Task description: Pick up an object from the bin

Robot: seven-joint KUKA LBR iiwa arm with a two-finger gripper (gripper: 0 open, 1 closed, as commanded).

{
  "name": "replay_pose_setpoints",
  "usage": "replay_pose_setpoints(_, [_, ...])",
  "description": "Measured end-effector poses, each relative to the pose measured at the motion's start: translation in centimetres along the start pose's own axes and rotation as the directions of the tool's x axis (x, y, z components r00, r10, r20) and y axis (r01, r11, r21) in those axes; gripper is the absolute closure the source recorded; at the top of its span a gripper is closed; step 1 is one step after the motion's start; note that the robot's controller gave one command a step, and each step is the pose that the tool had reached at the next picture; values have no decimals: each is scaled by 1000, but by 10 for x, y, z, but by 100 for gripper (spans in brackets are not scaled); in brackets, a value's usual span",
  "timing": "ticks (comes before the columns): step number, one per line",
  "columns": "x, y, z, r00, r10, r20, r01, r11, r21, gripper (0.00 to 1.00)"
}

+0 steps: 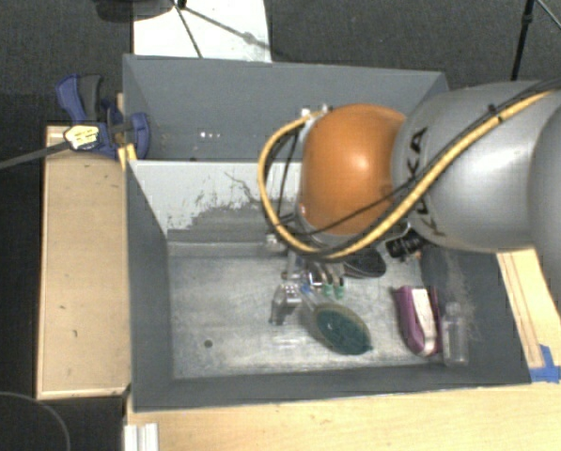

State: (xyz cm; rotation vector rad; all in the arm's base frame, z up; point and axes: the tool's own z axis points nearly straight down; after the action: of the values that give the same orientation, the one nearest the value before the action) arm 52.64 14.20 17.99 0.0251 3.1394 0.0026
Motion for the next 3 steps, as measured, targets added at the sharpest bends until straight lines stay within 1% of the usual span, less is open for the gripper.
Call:
replay_pose_setpoints(1, [-40,-76,109,1000,-7,6,7,1000,-1,0])
replay_pose_setpoints(2, [-42,-74,105,1000,-6,12,6,1000,-2,100])
replay_pose_setpoints(3, [-41,-119,96,981,196,4,-196,981,2,100])
